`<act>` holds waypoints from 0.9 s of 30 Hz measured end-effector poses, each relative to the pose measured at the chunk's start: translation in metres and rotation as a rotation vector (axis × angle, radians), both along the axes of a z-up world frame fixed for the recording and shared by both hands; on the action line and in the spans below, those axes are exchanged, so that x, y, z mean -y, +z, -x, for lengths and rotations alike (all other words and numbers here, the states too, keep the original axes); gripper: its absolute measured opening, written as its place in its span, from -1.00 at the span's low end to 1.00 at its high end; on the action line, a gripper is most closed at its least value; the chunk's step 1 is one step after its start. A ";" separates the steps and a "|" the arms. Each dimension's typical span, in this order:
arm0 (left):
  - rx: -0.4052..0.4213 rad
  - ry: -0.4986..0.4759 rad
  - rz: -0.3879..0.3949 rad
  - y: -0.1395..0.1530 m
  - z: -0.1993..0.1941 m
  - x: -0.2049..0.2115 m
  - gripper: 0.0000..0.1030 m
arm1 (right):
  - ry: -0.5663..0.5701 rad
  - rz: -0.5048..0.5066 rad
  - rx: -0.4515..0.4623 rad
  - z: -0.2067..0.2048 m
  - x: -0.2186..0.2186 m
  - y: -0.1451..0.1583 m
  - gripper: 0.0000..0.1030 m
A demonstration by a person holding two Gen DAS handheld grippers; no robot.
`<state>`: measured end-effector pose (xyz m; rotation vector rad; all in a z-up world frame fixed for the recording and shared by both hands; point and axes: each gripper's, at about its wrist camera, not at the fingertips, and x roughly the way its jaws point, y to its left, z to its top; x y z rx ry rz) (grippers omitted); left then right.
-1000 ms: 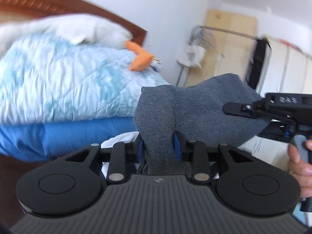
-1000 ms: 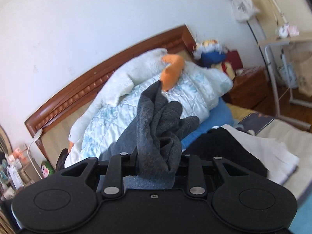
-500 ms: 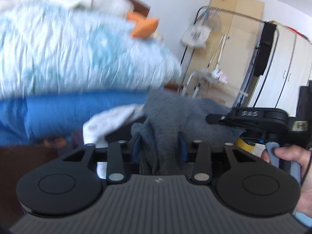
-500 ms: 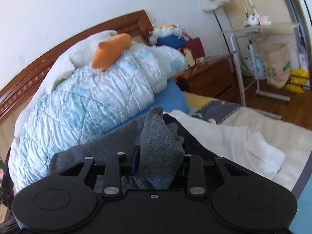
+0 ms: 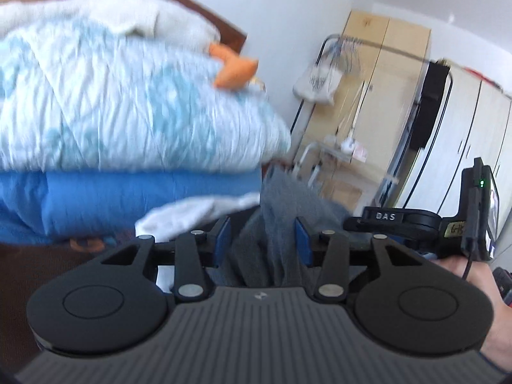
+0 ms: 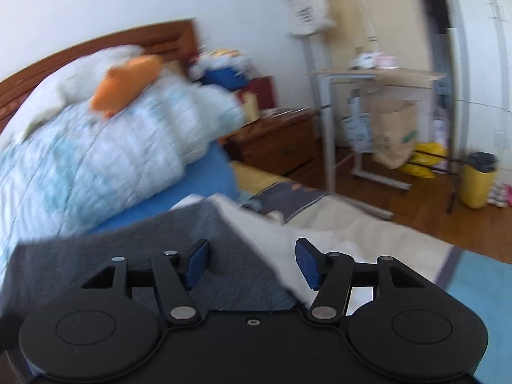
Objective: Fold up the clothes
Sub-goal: 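Lower the grey shirt onto the clothes stack and open both grippers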
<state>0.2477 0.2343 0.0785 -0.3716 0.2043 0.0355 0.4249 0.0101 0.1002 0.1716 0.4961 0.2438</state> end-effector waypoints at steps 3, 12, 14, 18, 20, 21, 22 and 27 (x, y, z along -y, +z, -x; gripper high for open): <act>-0.032 -0.009 -0.017 0.001 -0.003 -0.002 -0.20 | -0.019 -0.154 0.037 0.010 0.015 0.018 0.22; -0.192 -0.001 0.102 -0.028 -0.021 -0.031 0.09 | 0.306 -0.034 -0.034 0.022 -0.037 -0.002 0.21; -0.190 0.009 0.083 -0.026 -0.020 -0.033 0.09 | 0.279 -0.009 -0.019 0.017 -0.041 -0.013 0.21; -0.214 0.054 0.026 -0.033 -0.025 -0.029 0.10 | 0.259 -0.045 -0.016 0.015 -0.042 -0.020 0.24; -0.233 0.067 0.047 -0.039 -0.029 -0.031 0.10 | 0.275 0.008 0.005 0.019 -0.046 -0.024 0.25; -0.245 0.074 0.056 -0.042 -0.029 -0.033 0.10 | 0.281 0.009 0.004 0.020 -0.044 -0.027 0.25; -0.254 0.077 0.060 -0.043 -0.029 -0.035 0.12 | 0.285 0.008 0.005 0.022 -0.043 -0.029 0.25; -0.231 0.053 0.092 -0.026 -0.018 -0.042 0.16 | 0.224 -0.014 0.047 0.049 -0.035 -0.007 0.29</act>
